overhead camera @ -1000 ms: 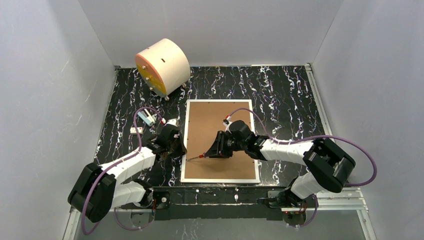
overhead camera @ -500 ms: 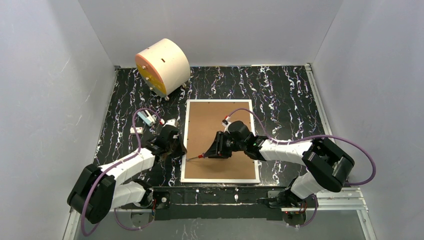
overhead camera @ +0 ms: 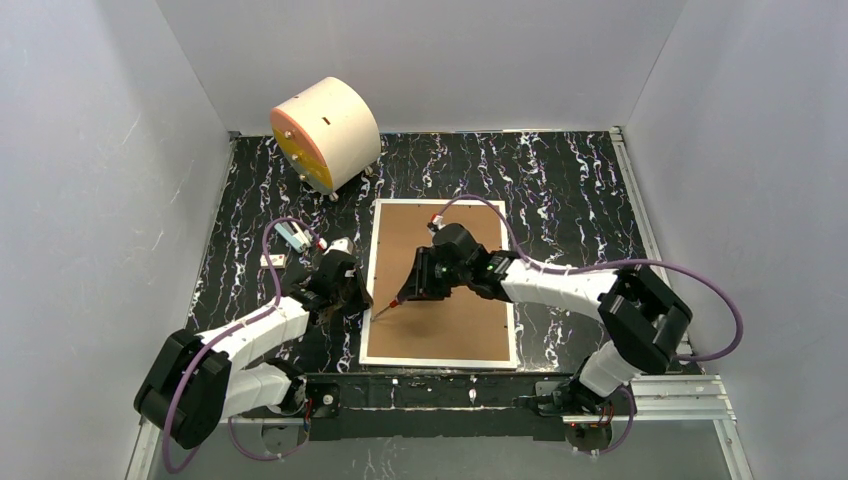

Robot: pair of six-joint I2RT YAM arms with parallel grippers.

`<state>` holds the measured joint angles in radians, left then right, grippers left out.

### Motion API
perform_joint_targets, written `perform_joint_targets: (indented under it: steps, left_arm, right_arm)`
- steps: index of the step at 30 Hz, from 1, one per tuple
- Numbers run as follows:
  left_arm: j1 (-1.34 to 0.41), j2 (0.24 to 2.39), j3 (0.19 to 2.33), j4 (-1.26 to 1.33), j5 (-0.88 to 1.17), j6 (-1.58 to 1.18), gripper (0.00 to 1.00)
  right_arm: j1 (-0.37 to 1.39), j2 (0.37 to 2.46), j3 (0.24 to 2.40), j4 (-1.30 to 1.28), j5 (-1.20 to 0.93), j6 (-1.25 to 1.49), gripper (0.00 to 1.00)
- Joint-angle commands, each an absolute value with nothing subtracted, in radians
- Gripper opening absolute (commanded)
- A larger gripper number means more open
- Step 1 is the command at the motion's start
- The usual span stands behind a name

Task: Take the photo out of the frame
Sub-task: Release the photo frame item from the photo frame.

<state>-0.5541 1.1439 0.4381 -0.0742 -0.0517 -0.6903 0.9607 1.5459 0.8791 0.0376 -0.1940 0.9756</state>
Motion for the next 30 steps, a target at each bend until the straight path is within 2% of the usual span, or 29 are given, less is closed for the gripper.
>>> perform_joint_targets:
  steps: [1,8,30]
  left_arm:
    - [-0.565,1.151,0.406,-0.096,0.000,-0.715,0.00]
    - [-0.565,1.143,0.405,-0.093,-0.009,-0.733,0.00]
    - [-0.565,1.117,0.387,-0.078,-0.030,-0.780,0.00]
  right_arm:
    - [1.020,1.613,1.018,-0.119,-0.130,0.902,0.01]
    - [1.095,1.707,1.226,-0.300,-0.017,0.865,0.01]
    - [1.296,1.834,1.490,-0.436,0.284,0.928,0.01]
